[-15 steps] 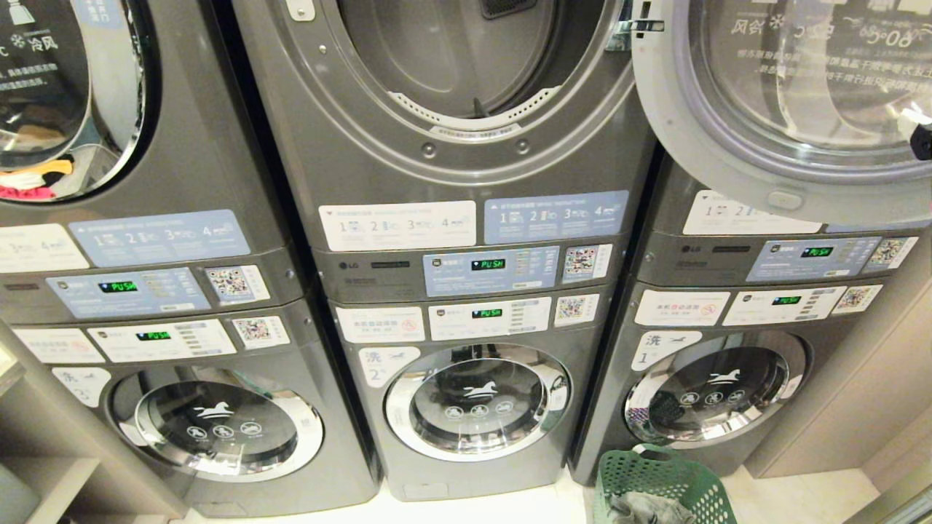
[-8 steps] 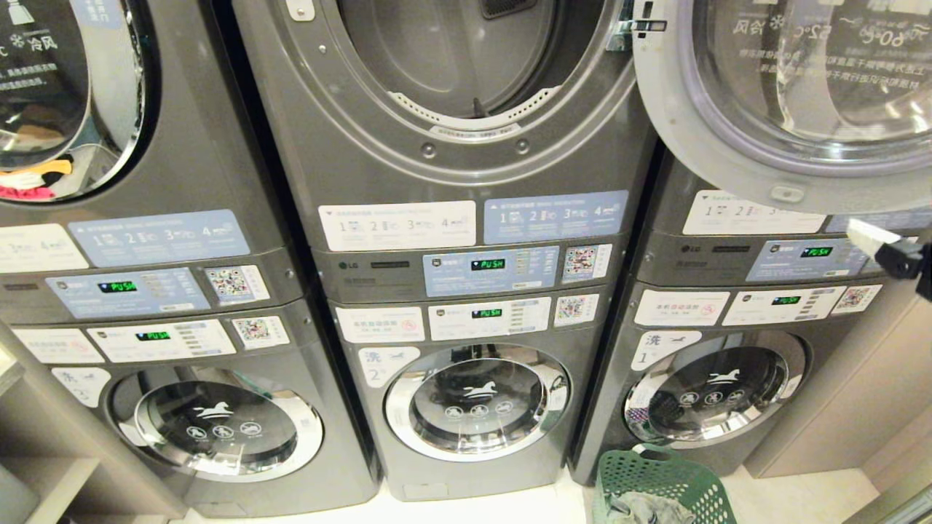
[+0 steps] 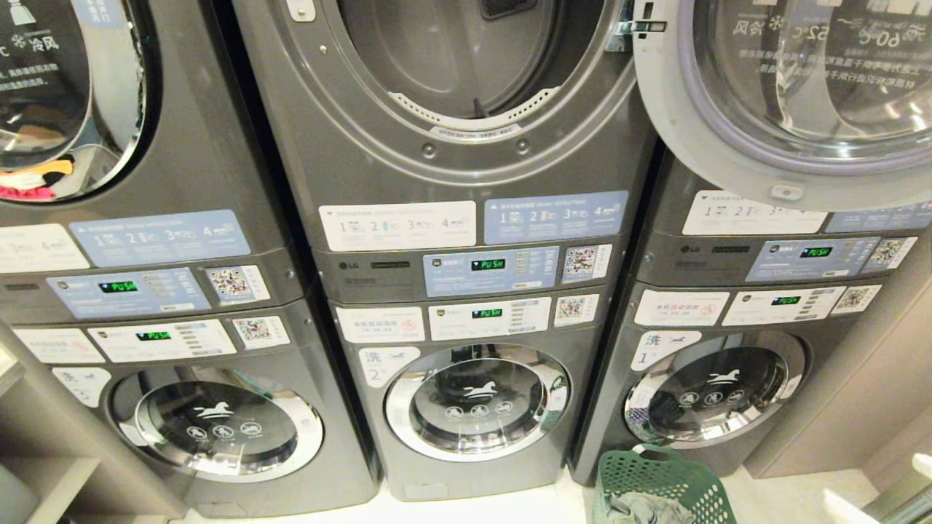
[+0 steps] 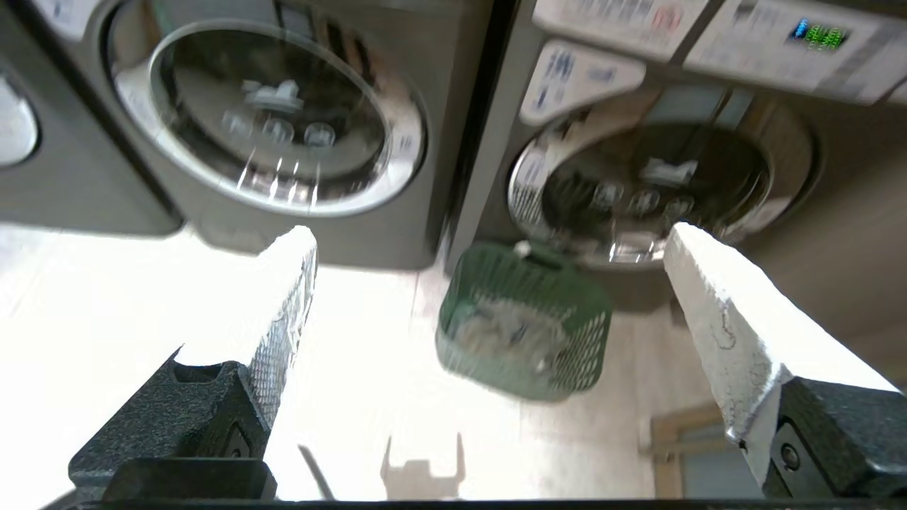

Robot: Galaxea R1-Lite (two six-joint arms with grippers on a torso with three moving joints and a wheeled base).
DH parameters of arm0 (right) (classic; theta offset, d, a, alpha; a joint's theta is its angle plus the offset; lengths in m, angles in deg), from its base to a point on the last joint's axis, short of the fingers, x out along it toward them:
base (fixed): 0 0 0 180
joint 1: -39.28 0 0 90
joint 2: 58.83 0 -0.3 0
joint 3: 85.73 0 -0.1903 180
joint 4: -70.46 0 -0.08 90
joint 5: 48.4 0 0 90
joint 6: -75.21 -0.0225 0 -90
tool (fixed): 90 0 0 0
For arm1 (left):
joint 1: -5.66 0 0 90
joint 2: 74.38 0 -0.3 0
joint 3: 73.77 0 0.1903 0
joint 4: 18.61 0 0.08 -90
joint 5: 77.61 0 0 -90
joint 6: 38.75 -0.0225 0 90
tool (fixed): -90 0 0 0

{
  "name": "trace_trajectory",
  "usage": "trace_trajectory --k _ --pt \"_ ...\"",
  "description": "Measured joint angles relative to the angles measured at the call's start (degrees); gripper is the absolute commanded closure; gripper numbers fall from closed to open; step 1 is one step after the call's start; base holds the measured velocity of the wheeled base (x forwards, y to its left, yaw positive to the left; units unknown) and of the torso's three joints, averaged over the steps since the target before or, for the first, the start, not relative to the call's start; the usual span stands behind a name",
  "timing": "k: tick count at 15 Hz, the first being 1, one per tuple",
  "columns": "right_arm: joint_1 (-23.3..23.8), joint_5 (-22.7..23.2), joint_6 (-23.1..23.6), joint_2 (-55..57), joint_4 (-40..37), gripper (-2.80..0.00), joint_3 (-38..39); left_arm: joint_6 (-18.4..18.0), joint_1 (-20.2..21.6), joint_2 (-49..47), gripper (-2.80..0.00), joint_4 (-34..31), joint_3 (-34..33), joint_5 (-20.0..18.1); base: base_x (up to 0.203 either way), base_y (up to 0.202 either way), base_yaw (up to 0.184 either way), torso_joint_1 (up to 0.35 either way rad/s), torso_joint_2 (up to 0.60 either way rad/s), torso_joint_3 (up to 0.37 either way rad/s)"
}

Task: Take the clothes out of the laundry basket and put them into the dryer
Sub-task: Take the clothes out of the basket

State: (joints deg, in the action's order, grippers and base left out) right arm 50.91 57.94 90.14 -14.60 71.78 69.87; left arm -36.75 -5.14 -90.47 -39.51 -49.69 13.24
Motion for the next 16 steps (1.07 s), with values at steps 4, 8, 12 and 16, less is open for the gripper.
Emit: trace_trajectory --k 4,8,12,16 --pt "0.0 -1.8 -0.4 -18.0 -25.7 -2.8 -3.0 0.0 0.0 0.0 0.0 -0.1 -0.6 -0.4 0.0 0.0 0.0 0.0 0.0 0.0" --pt "-0.1 -3.2 -0.5 -26.1 -29.5 -2.8 -3.3 -1.0 0.0 0.0 0.0 -0.1 -0.7 -0.4 0.0 0.0 0.0 0.0 0.0 0.0" --pt "-0.2 -3.9 -2.3 -27.7 -32.3 -2.8 -3.9 -2.4 1.3 -0.1 0.0 -2.7 -0.6 -0.4 0.0 0.0 0.0 0.0 0.0 0.0" --pt "-3.8 -4.3 -3.7 -27.6 -34.3 -2.8 -4.7 -2.9 2.3 -0.1 0.0 -2.9 -0.5 -0.4 0.0 0.0 0.0 0.0 0.0 0.0"
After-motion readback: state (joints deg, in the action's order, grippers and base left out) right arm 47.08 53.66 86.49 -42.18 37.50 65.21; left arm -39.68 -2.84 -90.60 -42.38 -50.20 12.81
